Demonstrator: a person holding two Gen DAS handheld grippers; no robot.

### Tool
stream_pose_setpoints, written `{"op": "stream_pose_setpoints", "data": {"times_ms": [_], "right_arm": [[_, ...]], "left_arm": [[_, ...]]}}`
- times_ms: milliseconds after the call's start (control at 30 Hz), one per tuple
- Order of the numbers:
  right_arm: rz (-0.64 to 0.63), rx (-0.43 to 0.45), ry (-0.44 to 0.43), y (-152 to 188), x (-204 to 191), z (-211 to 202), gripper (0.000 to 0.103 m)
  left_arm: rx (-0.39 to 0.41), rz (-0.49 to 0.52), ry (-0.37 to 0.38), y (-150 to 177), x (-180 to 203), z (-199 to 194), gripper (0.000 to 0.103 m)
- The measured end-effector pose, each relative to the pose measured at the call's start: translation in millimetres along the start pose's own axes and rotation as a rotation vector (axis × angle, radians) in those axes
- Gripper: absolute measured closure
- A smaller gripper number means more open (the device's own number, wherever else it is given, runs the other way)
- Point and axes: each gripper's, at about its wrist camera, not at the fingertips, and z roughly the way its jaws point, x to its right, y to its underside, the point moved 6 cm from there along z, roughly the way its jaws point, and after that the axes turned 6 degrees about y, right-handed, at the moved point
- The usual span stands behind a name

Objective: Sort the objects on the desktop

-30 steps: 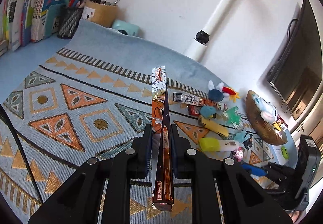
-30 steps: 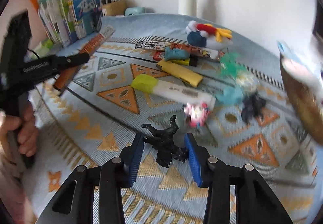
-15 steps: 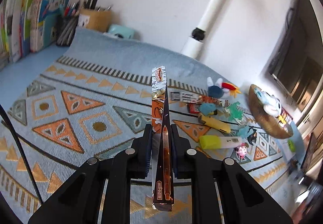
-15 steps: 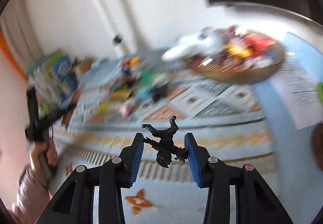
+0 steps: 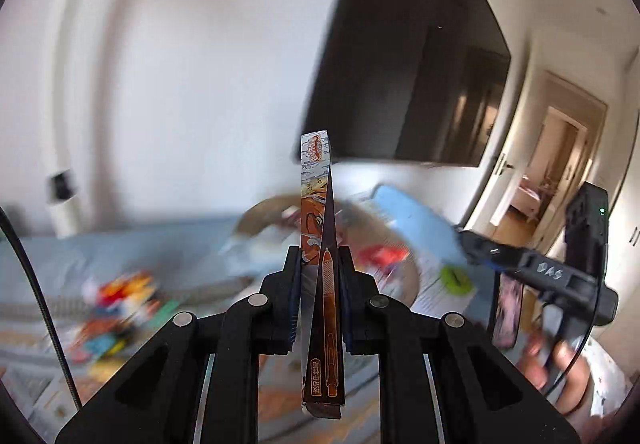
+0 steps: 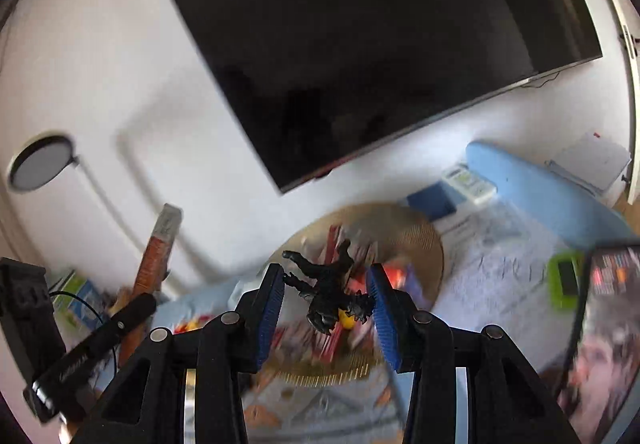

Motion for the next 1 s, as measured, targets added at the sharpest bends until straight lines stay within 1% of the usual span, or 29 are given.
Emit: {"op": "stream_pose_setpoints", "data": {"times_ms": [100, 167, 200, 233, 267, 300, 367, 433, 500, 600, 700, 733, 800, 900, 967, 1000], "right_arm": [[0.000, -0.014, 0.032, -12.8, -0.1, 26.5, 0.060], [0.016, -0.003, 0.057, -21.3, 2.1, 41.6, 0.060], [0.025, -0.001, 0.060, -25.9, 3.4, 51.3, 0.058], [0.033, -0.013, 0.054, -28.4, 5.5, 58.7, 0.050], [0.045, -0.025, 0.051, -28.2, 10.7, 62.9, 0.043], [0.066, -0.034, 0.045, -28.0, 14.8, 66.1, 0.039], [0.097, -0.035, 0.029, -25.5, 20.2, 63.9, 0.038], [0.078, -0.032, 0.023, -19.9, 18.9, 57.8, 0.037], [0.055, -0.045, 0.012, -12.2, 16.2, 53.8, 0.037], [0.040, -0.059, -0.033, 2.9, 5.3, 37.3, 0.037], [-0.003, -0.079, -0.085, 22.6, -16.4, 14.9, 0.036], [-0.025, -0.095, -0.111, 30.9, -26.5, 7.6, 0.036], [-0.069, -0.127, -0.160, 50.4, -47.1, -4.3, 0.036], [-0.170, -0.164, -0.212, 87.6, -83.8, -20.3, 0.036], [-0.249, -0.193, -0.249, 118.4, -109.2, -23.8, 0.036], [-0.290, -0.219, -0.268, 136.6, -122.4, -21.8, 0.036]], "left_arm": [[-0.018, -0.015, 0.051, -12.6, 12.5, 42.2, 0.089], [-0.026, -0.021, 0.063, -15.9, 15.1, 67.8, 0.089], [-0.023, -0.020, 0.061, -17.5, 15.0, 77.9, 0.089], [-0.018, -0.018, 0.055, -19.8, 13.6, 88.9, 0.089], [-0.014, -0.022, 0.050, -21.2, 10.6, 98.5, 0.084], [-0.021, -0.030, 0.048, -20.8, 6.0, 106.6, 0.072], [-0.053, -0.069, 0.046, -17.5, -3.7, 119.8, 0.071], [-0.067, -0.110, 0.057, -12.0, -14.3, 119.2, 0.071], [-0.055, -0.130, 0.061, -6.0, -22.7, 106.7, 0.071], [-0.051, -0.139, 0.044, 3.5, -33.6, 83.0, 0.071], [-0.036, -0.172, 0.011, 22.0, -47.8, 37.9, 0.071], [-0.028, -0.182, 0.004, 28.1, -51.6, 23.6, 0.071], [-0.005, -0.211, -0.033, 47.3, -65.4, -12.0, 0.071], [0.045, -0.260, -0.131, 81.6, -90.7, -73.0, 0.071], [0.069, -0.285, -0.247, 108.9, -113.1, -114.8, 0.071], [0.071, -0.303, -0.293, 120.0, -123.2, -129.2, 0.071]]}}
